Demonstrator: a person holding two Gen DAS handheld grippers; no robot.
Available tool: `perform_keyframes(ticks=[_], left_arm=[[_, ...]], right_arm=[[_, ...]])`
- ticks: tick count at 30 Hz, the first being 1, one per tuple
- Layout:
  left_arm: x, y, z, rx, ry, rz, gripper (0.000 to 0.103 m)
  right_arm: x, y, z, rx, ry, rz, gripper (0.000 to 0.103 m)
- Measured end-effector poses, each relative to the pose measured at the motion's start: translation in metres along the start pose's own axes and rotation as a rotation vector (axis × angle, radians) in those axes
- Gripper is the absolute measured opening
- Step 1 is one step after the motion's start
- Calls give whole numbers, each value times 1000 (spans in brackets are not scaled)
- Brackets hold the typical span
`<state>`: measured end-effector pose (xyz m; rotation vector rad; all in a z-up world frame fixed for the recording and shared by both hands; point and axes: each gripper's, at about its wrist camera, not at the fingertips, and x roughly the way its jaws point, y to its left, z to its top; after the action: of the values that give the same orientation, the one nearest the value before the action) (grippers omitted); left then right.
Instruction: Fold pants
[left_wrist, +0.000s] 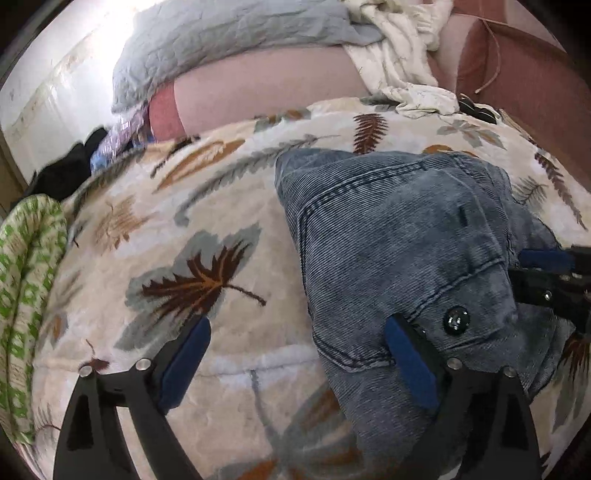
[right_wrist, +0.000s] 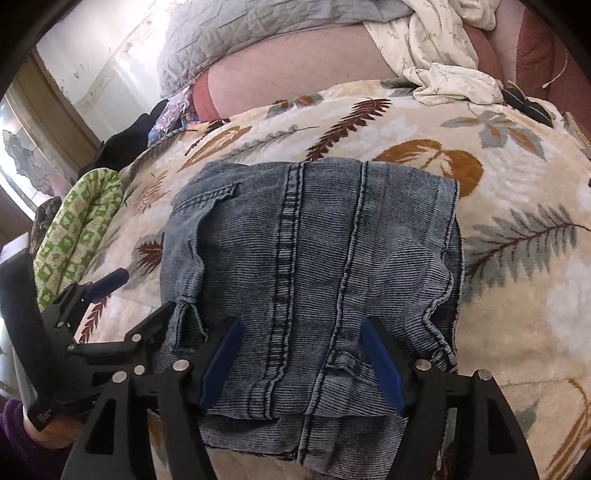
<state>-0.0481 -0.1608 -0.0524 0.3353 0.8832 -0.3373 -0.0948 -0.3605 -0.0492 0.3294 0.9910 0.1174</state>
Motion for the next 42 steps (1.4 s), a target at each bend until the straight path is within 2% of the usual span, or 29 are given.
perform_keyframes(ticks=[4, 7, 9, 11, 13, 18, 24, 30, 35, 39, 42], left_arm=[[-5, 1, 3, 12, 0, 3, 97], [-22, 4, 10, 30, -49, 32, 97], [-34, 10, 18, 30, -91, 41, 97], [-44, 18, 32, 14, -110, 33, 97], [-47, 22, 49, 13, -124, 61, 97], [-24, 19, 81, 48, -100, 110, 97], [13, 8, 101, 62, -51, 137, 97], [38, -3, 105, 89, -12, 169, 97], [60, 1, 102, 49, 37, 144, 97], [81, 3, 96, 15, 90, 115, 97], [75, 8, 93, -25, 79, 96, 97]], right_arm=[[1, 0, 1, 1, -3, 10, 75], [-7, 0, 1, 8, -22, 20, 75], [-18, 0, 1, 14, -59, 29, 76], [-34, 2, 3, 7, -134, 38, 76], [-44, 2, 6, 15, -201, 43, 76], [-51, -5, 25, 84, -290, 59, 76], [-21, -16, 43, 150, -218, 46, 76], [0, -27, 50, 205, -161, 36, 76], [29, -41, 56, 271, -90, 29, 77], [32, -42, 57, 268, -78, 34, 79], [29, -40, 56, 253, -86, 34, 80]])
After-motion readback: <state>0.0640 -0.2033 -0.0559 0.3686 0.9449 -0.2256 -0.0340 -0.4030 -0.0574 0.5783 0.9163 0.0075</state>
